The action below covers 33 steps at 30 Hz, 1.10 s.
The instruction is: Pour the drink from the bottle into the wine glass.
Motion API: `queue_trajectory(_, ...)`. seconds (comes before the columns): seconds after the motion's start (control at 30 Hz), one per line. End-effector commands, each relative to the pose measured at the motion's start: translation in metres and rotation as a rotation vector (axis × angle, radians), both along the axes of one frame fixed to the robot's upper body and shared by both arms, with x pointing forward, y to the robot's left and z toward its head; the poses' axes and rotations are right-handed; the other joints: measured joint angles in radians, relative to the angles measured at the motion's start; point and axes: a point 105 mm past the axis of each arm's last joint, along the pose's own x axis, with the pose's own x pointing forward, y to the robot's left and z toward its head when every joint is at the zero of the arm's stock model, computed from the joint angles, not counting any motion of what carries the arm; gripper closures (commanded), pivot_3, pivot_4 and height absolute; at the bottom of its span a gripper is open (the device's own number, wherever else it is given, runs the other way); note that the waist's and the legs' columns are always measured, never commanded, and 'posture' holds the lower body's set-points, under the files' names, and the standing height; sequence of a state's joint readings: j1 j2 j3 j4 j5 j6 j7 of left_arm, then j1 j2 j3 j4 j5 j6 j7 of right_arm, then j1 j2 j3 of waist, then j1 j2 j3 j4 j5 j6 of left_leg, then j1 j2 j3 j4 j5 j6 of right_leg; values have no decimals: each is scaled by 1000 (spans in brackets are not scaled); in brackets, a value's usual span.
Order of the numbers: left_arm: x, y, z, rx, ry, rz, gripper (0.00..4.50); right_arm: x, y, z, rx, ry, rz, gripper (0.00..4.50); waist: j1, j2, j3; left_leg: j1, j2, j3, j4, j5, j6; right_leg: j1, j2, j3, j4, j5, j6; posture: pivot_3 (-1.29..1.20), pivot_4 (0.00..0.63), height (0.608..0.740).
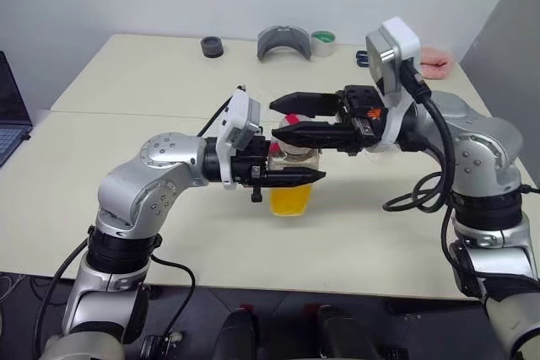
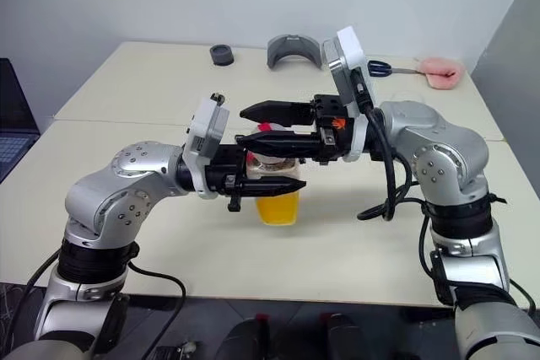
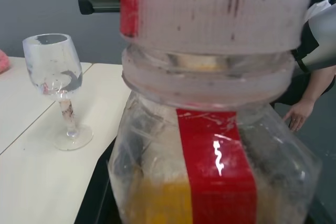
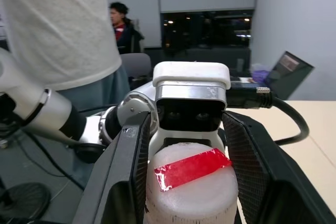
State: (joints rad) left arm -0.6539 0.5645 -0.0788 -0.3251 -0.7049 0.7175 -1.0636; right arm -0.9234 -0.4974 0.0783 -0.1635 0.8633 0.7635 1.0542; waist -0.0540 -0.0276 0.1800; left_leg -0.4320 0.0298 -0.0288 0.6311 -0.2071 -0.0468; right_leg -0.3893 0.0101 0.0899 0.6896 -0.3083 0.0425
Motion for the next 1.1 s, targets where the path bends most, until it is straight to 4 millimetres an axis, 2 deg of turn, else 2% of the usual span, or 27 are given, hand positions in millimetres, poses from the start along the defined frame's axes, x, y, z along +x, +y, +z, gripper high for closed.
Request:
queue_trajectory(0.03, -11, -2, 18, -35, -95, -53, 2777, 12, -24, 7, -2, -18, -115, 1312, 5, 0, 0, 0, 0, 0, 0, 0, 0, 0, -1, 0, 0, 0, 0, 0, 150, 740)
queue_trajectory(0.17, -1, 1, 15, -36, -122, 7, 2777, 0, -43, 11, 8, 8, -210, 29, 13, 0, 0, 0, 0, 0, 0, 0, 0, 0, -3, 0, -1, 0, 0, 0, 150, 740)
queue_trajectory(0.3, 11, 3, 13, -52, -120, 61, 2777, -7, -50, 12, 32, -4, -344, 29, 14, 0, 0, -1, 0, 1, 0, 0, 0, 0, -3, 1, -1, 0, 0, 0, 150, 740)
queue_trajectory(0.5, 28, -5, 12, -101, -114, 124, 2777, -19, -43, 7, 95, -23, -461, 29, 15, 0, 0, 0, -1, 1, 0, 0, 0, 0, -1, 1, 0, 0, 0, 0, 150, 740)
queue_trajectory(0.73, 33, -11, 13, -119, -122, 130, 2777, -14, -28, 9, 134, -27, -475, 29, 13, 0, 0, 0, -1, 2, 0, 0, 0, 0, -1, 2, 0, 0, 0, 0, 150, 740)
queue_trajectory(1.1, 27, -14, 13, -123, -123, 119, 2777, -8, -10, 3, 147, -2, -419, 29, 12, 0, 0, 0, 0, 1, 0, 0, 0, 0, 0, 2, 0, 0, 0, 0, 150, 740)
